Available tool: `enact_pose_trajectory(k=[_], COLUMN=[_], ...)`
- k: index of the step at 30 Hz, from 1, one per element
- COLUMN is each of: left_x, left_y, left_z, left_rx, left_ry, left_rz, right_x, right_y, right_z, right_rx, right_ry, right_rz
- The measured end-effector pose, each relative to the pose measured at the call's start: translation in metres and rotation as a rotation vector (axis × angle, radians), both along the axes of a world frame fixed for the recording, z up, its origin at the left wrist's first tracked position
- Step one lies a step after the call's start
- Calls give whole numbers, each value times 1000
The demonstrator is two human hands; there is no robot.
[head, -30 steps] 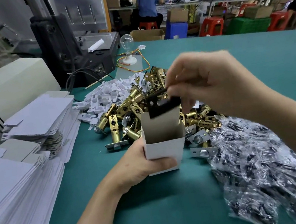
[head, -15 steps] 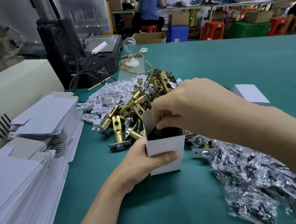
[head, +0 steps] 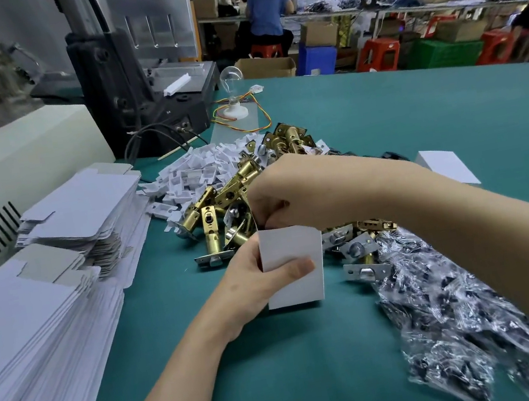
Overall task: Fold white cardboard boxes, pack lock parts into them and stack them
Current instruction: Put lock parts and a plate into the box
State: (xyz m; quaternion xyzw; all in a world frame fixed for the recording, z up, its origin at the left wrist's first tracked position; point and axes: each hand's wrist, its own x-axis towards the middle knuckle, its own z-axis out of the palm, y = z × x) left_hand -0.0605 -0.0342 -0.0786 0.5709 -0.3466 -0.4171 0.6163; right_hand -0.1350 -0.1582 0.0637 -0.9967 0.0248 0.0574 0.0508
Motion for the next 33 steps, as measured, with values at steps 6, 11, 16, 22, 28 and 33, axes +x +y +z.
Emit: enact_pose_trajectory(k=[6, 11, 16, 22, 28, 33], left_x=[1, 2, 3, 3, 4, 2], left_y=[0, 1, 3, 3, 3, 3], left_z=[-1, -1, -3, -3, -3, -2], left_rx=[-2, 1, 8, -3, 12, 10], left_ry=[-33, -78, -112, -109, -108, -106], left_rz=[-27, -46, -75, -79, -83, -63], right_x=[-33, -71, -91, -98, -100, -111], right_y=[-18, -58, -87, -93, -95, -98], right_z=[11, 14, -14, -35, -32, -12], right_rx=[391, 214, -111, -202, -193, -113], right_ry=[-386, -466, 47, 192, 69, -183], right_rz=[-113, -359, -549, -578, -611, -676])
